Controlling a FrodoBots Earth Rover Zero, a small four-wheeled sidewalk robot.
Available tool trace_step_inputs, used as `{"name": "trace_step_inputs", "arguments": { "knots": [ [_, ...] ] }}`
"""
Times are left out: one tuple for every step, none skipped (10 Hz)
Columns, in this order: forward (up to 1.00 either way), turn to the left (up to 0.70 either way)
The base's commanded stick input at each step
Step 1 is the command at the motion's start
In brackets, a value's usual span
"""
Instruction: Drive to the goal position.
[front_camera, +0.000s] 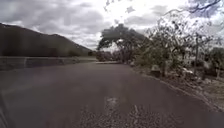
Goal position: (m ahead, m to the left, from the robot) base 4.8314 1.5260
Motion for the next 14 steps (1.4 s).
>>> {"name": "trace_step_inputs", "arguments": {
  "knots": [
    [0.7, 0.0],
    [0.7, 0.0],
    [0.7, 0.0],
    [0.7, 0.0],
    [0.7, 0.0],
    [0.7, 0.0],
    [0.7, 0.0],
    [0.7, 0.0],
    [0.7, 0.0],
    [0.7, 0.0],
    [0.7, 0.0],
    [0.7, 0.0],
    [0.7, 0.0],
    [0.7, 0.0]
  ]
}}
